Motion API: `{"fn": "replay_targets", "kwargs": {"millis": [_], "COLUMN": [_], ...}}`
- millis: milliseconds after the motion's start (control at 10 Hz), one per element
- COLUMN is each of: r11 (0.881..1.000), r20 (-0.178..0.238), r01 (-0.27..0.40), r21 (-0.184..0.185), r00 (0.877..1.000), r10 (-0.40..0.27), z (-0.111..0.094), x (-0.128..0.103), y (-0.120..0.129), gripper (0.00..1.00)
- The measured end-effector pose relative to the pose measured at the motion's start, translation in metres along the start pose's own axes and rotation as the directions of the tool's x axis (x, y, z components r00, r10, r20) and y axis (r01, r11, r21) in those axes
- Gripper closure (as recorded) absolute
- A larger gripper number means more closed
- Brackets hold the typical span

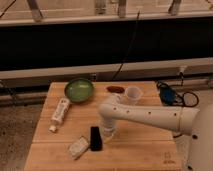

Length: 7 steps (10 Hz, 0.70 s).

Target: Push the eraser across the table

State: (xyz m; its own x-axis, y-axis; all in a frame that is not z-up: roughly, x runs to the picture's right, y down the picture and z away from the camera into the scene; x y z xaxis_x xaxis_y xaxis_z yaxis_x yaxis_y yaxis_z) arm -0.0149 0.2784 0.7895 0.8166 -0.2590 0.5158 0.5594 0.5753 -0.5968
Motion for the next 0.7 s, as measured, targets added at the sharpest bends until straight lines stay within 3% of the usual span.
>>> {"fn": "replay_targets", "kwargs": {"millis": [500,700], "r11": [0.999,0.998], "r20": [0.018,0.006], "r01": [0.038,0.059], "r21": [0.006,-0.005], "r00": [0.999,0.998], "r10": [-0.038,-0.059], "z": [-0.003,-0.004], "x": [-0.011,-0.018], "y": [-0.008,-0.008], "gripper": [0.95,1.0]}}
